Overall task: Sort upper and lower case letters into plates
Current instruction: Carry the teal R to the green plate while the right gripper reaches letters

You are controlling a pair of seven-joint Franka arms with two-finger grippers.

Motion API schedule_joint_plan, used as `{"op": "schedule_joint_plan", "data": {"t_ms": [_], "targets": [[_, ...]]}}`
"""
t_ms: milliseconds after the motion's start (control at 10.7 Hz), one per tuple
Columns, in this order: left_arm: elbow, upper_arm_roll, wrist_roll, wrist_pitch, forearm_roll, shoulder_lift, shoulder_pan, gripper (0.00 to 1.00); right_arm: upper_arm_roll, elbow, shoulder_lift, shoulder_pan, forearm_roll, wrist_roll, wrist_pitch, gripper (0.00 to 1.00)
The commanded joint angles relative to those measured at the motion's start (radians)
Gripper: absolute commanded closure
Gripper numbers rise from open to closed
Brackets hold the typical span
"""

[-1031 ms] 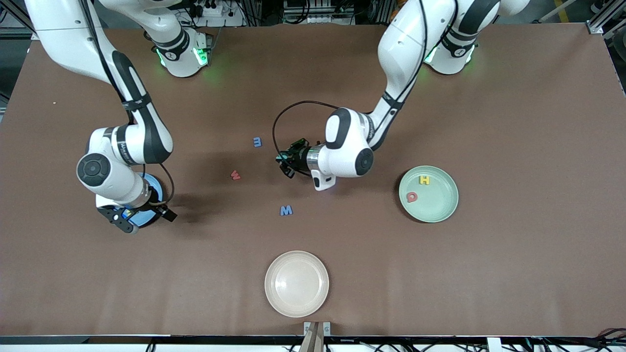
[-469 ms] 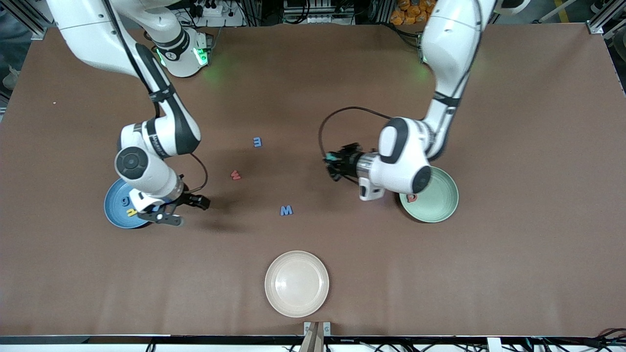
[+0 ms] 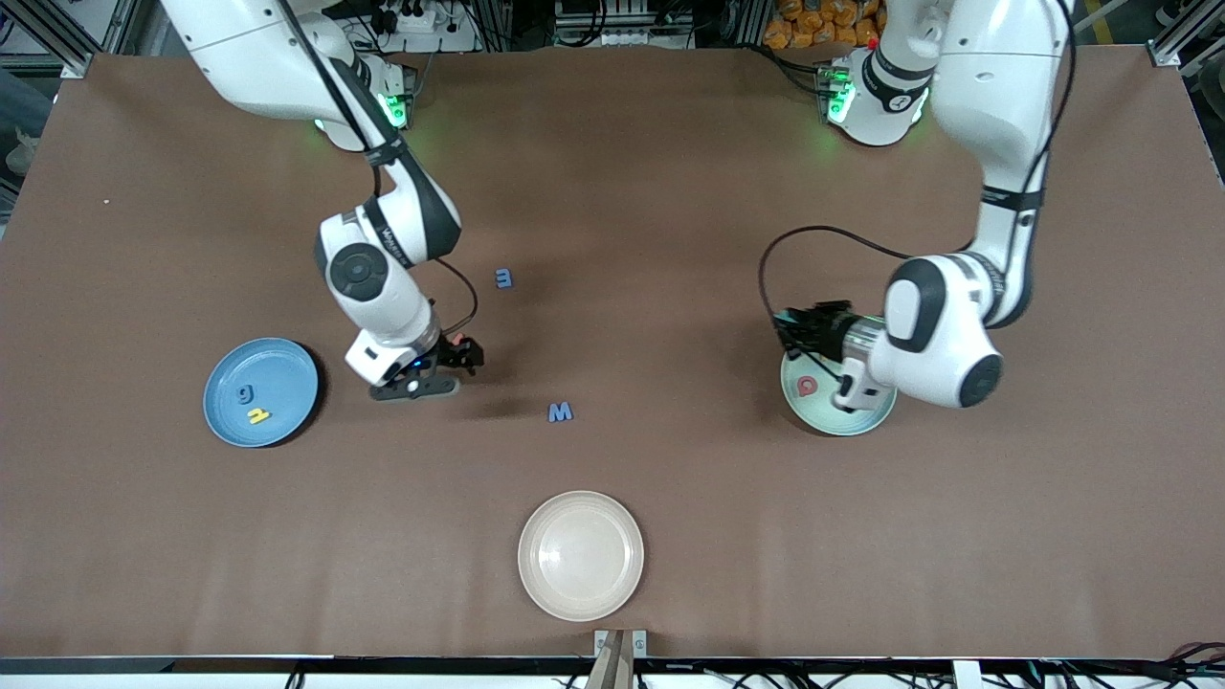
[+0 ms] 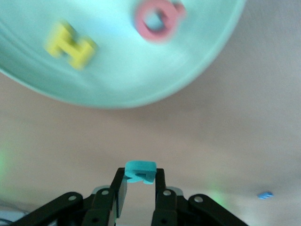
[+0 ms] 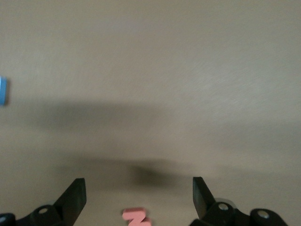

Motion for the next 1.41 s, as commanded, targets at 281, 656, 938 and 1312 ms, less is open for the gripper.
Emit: {"op": "schedule_joint_plan", "data": {"t_ms": [281,656,938,1312], "targets": [[0.040,0.047,0.135,-0.015,0.066,0.038,0.003,0.71,-0.002,-0.172,-0.049,0.002,-0.009,-0.178,0.141,0.00],[0.108,0.090,0.192,-0.015,0.060,0.101,0.011,0.70,0.000,-0.198,-0.046,0.002,-0.007,-0.178,0.141,0.00],[0.161,0.095,0.231,-0.009,0.058,0.155,0.039,0.70,0.000,-0.203,-0.043,0.010,-0.006,-0.178,0.141,0.00],[0.229,0.092,0.275,0.001,0.042,0.222,0.073,0.68,0.000,-0.203,-0.040,0.024,-0.006,-0.176,0.141,0.00]]}}
